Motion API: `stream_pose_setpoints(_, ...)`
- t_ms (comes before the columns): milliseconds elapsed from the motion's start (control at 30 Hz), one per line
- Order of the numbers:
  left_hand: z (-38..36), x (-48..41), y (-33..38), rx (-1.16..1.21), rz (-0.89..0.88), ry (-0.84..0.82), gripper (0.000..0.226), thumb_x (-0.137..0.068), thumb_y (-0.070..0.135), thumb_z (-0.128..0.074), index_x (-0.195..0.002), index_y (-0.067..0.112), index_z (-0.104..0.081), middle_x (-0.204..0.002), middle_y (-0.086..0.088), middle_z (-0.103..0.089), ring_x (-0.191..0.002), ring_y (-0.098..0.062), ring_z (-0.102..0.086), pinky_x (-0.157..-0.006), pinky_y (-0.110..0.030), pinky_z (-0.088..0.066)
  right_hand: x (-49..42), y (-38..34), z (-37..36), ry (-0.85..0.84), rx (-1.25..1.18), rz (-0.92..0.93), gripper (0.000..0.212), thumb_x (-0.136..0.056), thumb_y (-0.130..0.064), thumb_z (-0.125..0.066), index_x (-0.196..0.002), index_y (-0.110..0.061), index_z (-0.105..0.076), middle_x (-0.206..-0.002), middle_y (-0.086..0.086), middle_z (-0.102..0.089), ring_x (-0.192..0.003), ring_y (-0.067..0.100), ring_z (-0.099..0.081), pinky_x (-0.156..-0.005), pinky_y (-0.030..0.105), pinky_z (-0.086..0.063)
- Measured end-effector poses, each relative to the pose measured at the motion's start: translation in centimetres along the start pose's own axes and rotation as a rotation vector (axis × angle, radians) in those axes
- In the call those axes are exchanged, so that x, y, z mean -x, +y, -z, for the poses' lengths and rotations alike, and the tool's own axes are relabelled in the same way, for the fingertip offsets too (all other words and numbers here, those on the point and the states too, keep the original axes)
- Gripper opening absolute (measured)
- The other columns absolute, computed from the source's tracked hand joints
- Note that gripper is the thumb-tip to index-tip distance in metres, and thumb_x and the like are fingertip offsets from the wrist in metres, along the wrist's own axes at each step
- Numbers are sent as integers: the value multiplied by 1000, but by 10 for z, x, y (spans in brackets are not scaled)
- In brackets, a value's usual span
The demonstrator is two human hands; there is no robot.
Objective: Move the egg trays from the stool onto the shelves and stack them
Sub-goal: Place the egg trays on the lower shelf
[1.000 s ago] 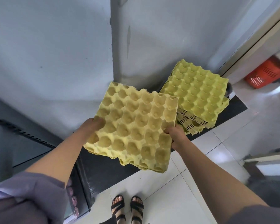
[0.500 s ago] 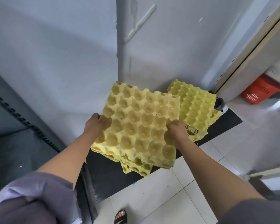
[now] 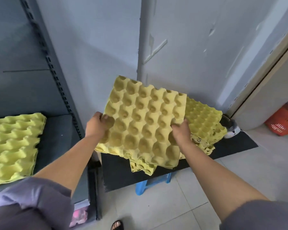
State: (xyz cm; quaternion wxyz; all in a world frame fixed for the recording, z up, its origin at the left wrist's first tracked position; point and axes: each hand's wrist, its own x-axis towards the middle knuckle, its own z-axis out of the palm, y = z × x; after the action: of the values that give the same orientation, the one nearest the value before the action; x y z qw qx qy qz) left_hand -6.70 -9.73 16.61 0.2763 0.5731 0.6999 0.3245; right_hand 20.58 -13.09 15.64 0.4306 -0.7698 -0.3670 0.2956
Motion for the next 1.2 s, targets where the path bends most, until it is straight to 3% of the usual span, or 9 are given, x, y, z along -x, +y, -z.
stream_pose_setpoints(167, 49, 29, -4, 62, 22, 82, 38, -100, 32, -40, -121, 2, -48, -112, -17, -57, -89, -24, -46, -75, -32, -35, 34, -24, -9, -44, -4, 71, 44, -91, -13, -54, -132, -9, -37, -118, 15, -62, -106, 34, -59, -93, 44, -48)
stream_pose_setpoints(300, 91, 41, -14, 71, 44, 104, 35, -99, 33, -39, -115, 4, -50, -109, -14, -55, -89, -23, -45, -74, -30, -33, 59, -44, -26, -93, -30, 131, 49, -91, -10, -53, -137, -11, -34, -117, 10, -60, -96, 26, -57, -80, 32, -45)
stream_pose_setpoints(400, 125, 46, -32, 22, 59, 133, 38, -99, 33, -39, -116, 0, -50, -101, -15, -55, -88, -26, -47, -73, -31, -33, 82, -60, -48, -137, -33, 155, 56, -92, -11, -53, -143, -12, -30, -130, 9, -55, -110, 27, -56, -87, 32, -45)
stream_pose_setpoints(500, 158, 54, -56, -20, 68, 157, 39, -99, 30, -40, -119, -3, -50, -107, -22, -59, -98, -34, -54, -74, -30, -34, 111, -74, -74, -166, -27, 166, 58, -94, -13, -53, -145, -13, -28, -131, 5, -53, -104, 24, -58, -86, 30, -44)
stream_pose_setpoints(600, 195, 65, -87, -79, 79, 157, 36, -99, 26, -41, -119, -2, -51, -105, -21, -59, -97, -35, -55, -73, -31, -35, 147, -83, -105, -181, -27, 152, 61, -92, -18, -56, -146, -14, -27, -138, 8, -51, -120, 30, -52, -100, 38, -44)
stream_pose_setpoints(667, 222, 70, -114, -101, 97, 143, 33, -98, 24, -44, -114, -4, -53, -104, -21, -59, -92, -35, -56, -70, -31, -37, 176, -88, -129, -189, -15, 137, 62, -93, -19, -56, -147, -12, -26, -141, 10, -47, -126, 31, -49, -104, 39, -42)
stream_pose_setpoints(800, 274, 82, -166, -105, 164, 123, 27, -95, 22, -48, -102, -3, -55, -94, -16, -58, -81, -28, -52, -68, -31, -38, 230, -97, -172, -232, 33, 114, 60, -96, -15, -52, -148, -9, -23, -142, 11, -45, -127, 30, -46, -96, 33, -40)
stream_pose_setpoints(933, 317, 92, -209, -104, 228, 136, 18, -91, 22, -51, -85, 5, -52, -90, -14, -55, -78, -27, -49, -65, -30, -35, 268, -102, -217, -284, 44, 117, 59, -94, -21, -54, -146, -13, -27, -138, 9, -50, -120, 29, -52, -94, 35, -44)
stream_pose_setpoints(1200, 370, 91, -269, -64, 310, 196, 27, -88, 21, -53, -108, 5, -61, -112, -17, -57, -84, -29, -54, -71, -33, -41, 303, -130, -282, -389, 111, 172, 59, -94, -24, -54, -146, -13, -28, -138, 8, -50, -123, 30, -51, -95, 35, -44)
